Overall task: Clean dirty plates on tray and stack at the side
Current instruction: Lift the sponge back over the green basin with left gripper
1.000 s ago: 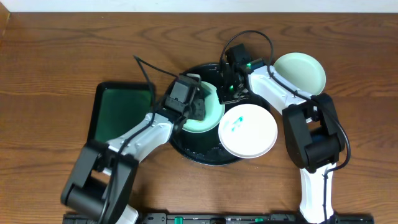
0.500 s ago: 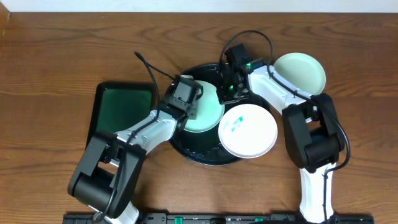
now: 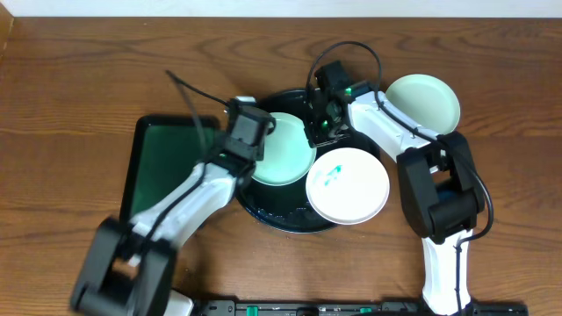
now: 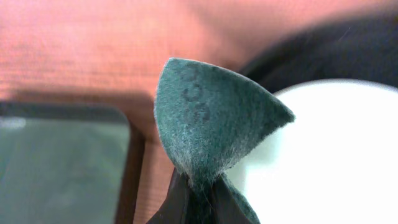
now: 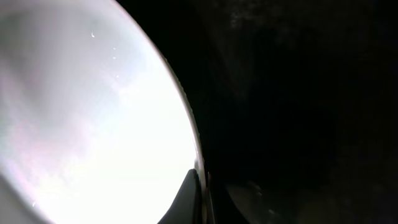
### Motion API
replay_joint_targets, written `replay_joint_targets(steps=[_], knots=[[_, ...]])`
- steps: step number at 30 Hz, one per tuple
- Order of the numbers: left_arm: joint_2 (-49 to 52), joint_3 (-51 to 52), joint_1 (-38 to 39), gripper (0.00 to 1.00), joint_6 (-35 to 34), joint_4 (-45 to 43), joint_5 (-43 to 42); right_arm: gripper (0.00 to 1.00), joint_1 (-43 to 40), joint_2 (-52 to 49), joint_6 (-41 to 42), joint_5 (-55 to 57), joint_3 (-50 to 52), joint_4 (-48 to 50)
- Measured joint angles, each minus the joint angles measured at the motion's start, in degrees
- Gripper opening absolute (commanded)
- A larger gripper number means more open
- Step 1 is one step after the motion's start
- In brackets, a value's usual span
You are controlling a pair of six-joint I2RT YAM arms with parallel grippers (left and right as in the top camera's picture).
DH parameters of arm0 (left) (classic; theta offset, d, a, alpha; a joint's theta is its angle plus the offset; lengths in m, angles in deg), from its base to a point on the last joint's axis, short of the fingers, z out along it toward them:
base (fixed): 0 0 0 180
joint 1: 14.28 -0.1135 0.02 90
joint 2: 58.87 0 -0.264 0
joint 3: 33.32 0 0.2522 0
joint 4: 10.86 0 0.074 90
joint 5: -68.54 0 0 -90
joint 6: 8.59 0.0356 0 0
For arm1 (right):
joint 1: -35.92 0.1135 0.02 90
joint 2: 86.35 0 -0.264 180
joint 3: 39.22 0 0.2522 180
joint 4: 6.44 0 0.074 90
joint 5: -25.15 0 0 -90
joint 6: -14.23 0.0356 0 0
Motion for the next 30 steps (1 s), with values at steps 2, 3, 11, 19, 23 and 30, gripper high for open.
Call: replay_joint_targets(steps=[2, 3, 11, 19, 23, 30], knots=[[-5.7, 0.0, -0.7, 0.07, -0.7, 0.0, -2.0, 0.01, 0.6, 1.0, -1.4, 3.3, -0.6, -0.6], [-8.0, 0.0, -1.0, 0.07, -1.2, 0.3, -2.6, 0.01, 0.9, 1.8, -2.0, 4.7, -0.8, -0.8], [-25.3, 0.0, -10.0, 0.07, -4.0, 13.4, -5.2, 0.01, 6.8, 14.0, -8.7, 26.3, -1.8, -0.7], [-30.8, 0.0, -24.1, 0.07, -6.4, 21.3, -5.3, 0.01, 20.9, 20.6, -22.6, 56.8, -2.3, 6.6], [-30.3, 0.0, -26.9, 0.08, -7.4, 22.0, -5.3, 0.01, 27.1, 20.7, -32.3, 69.1, -2.3, 10.2], [-29.7, 0.0, -27.3, 0.07, -7.8, 22.3, -5.4, 0.01, 31.0, 20.7, -43.6, 79.7, -2.3, 16.4]])
